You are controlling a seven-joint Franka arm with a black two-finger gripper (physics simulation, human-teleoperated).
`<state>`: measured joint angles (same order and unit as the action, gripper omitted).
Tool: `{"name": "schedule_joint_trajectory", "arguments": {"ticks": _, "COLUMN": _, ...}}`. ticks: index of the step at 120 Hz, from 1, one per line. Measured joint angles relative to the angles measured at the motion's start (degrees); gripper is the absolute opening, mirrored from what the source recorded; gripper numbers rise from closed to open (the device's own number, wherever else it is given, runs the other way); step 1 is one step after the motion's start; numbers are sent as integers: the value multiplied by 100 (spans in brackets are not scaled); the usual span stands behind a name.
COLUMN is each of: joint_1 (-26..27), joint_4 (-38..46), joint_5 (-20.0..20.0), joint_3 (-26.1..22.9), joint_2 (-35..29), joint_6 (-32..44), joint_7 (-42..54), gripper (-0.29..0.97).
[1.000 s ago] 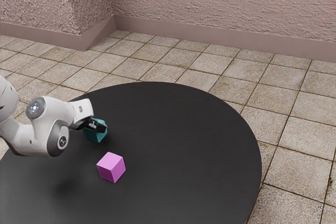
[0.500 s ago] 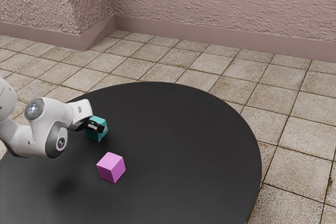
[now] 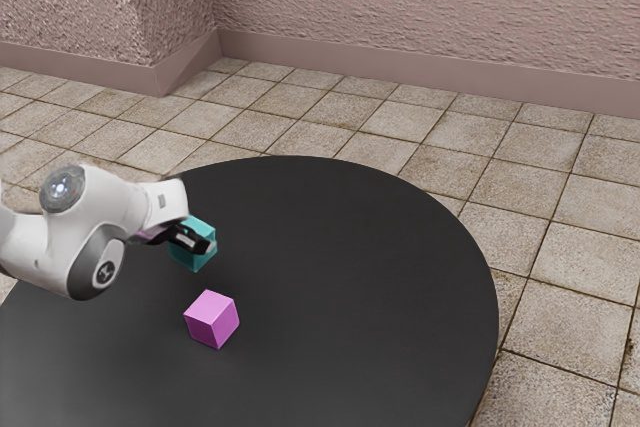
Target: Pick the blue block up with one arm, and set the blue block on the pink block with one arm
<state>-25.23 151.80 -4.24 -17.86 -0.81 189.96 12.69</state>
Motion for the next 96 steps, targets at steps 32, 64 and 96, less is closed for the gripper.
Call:
{"name": "schedule_joint_trajectory", "arguments": {"ticks": 32, "joint_1": 452, "joint_4": 709, "joint_5": -5, "joint_3": -25, "joint_2": -1112, "joint_6": -203, "joint_7": -830, "gripper": 35}}
{"name": "schedule_joint_trajectory", "arguments": {"ticks": 64, "joint_1": 944, "joint_4": 833, "joint_5": -11, "joint_3": -33, "joint_2": -1648, "joint_6": -910, "joint_7": -1816, "gripper": 36}}
{"name": "schedule_joint_trajectory", "arguments": {"ticks": 96, "joint_1": 1143, "joint_4": 884, "joint_5": -21, "joint_3": -35, "joint_2": -1743, "joint_6": -2036, "joint_7": -2523, "gripper": 36}}
